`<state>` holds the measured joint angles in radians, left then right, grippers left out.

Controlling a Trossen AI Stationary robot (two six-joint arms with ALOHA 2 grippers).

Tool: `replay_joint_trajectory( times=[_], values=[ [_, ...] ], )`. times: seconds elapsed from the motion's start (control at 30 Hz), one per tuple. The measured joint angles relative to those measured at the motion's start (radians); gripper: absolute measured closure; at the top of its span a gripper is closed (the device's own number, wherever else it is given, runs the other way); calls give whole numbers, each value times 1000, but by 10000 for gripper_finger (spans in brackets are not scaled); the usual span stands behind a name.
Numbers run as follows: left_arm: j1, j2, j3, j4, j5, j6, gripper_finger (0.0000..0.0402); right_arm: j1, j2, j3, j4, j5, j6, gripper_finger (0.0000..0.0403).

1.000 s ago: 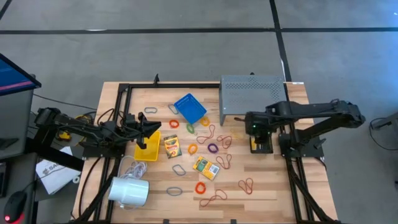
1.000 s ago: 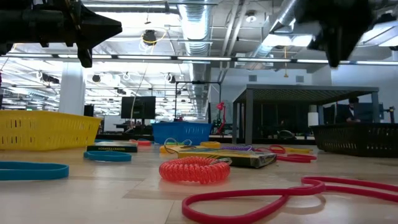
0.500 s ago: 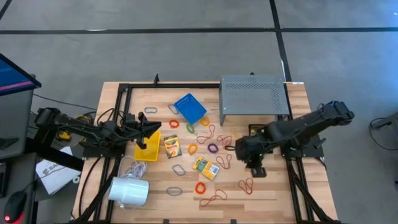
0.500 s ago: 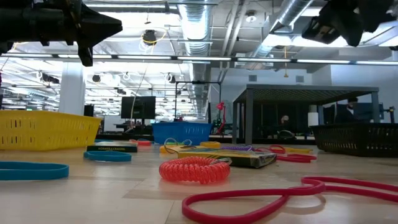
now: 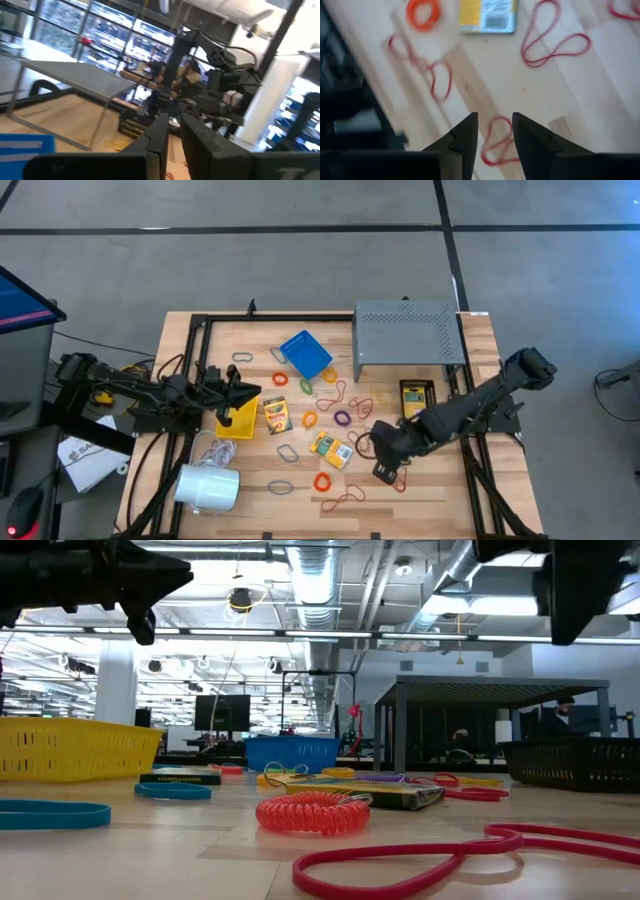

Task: Pick & Place Office Desk Supplies
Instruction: Put the red rubber band into the yellow bin

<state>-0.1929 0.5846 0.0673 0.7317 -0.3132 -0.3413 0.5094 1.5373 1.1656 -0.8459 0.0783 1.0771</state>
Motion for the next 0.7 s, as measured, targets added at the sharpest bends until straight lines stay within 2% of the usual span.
replay_joint_trajectory(
  times=[0.1, 0.33, 0.53, 0.7],
  values=[
    [0, 0, 0, -16, 47, 0, 358, 42, 35, 0, 20, 56, 166, 286],
    [0, 0, 23, -62, 112, -6, 358, 160, 160, 0, 32, 60, 389, 287],
    [0, 0, 133, -276, 157, 42, 358, 217, 225, 0, 11, 53, 451, 287],
    [0, 0, 194, -366, 165, 63, 358, 231, 254, -2, -4, 50, 453, 287]
  ],
)
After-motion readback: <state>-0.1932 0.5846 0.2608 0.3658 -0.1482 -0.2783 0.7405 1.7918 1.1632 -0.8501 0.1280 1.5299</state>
